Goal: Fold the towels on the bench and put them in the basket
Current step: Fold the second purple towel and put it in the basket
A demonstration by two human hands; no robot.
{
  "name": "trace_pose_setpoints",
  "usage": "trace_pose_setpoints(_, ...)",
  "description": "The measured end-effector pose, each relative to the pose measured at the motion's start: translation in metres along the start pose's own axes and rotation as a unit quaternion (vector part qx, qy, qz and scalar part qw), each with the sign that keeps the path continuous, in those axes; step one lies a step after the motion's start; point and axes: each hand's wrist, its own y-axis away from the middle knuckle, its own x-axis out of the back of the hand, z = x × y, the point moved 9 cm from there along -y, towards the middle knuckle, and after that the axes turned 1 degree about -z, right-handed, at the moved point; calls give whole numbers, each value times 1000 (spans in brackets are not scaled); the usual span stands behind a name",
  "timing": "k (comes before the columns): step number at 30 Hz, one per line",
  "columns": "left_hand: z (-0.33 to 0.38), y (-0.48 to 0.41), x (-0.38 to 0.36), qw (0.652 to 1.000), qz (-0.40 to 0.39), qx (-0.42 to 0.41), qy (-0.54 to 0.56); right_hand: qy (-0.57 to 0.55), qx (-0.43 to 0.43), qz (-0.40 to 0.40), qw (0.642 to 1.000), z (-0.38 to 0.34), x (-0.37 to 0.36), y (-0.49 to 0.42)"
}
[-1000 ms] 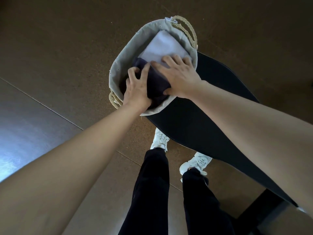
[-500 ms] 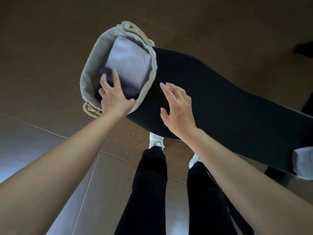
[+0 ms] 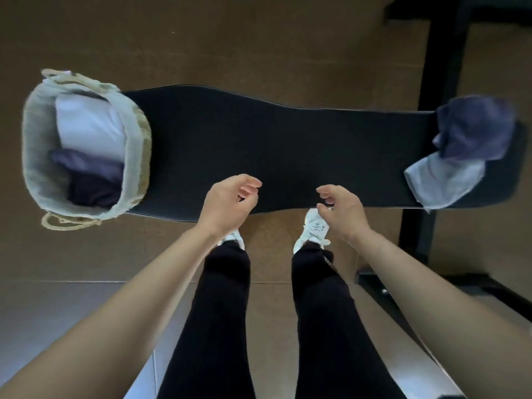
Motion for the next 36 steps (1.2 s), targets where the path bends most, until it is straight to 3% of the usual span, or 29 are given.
trace_pose_setpoints(7,81,-42,-109,996,-75,-9,-44,-54,-79,115,989,103,111,-7)
trace_pose_setpoints(11,133,-66,-193,989,-125,-32,-77,-105,-152,274,944,176,186,-1)
trace_pose_setpoints(14,168,-80,-252,985,-152,-44,-72,-137,-202,327,913,228,219,-2)
trace_pose_setpoints(22,236,-131,-343,980,-178,-47,-76,-211,-146,256,932,265,255,-52)
trace_pose_setpoints(26,248,-160,-365,979,-200,-6,25,-193,-82,221,952,254,264,-83)
trace_pose_setpoints(32,256,-179,-386,962,-212,88,145,-138,-109,163,971,266,259,-99)
trace_pose_setpoints(34,262,-179,-391,966,-204,74,138,-135,-113,173,969,267,260,-100)
trace_pose_setpoints(36,274,-180,-395,977,-193,10,86,-138,-120,187,965,265,260,-100)
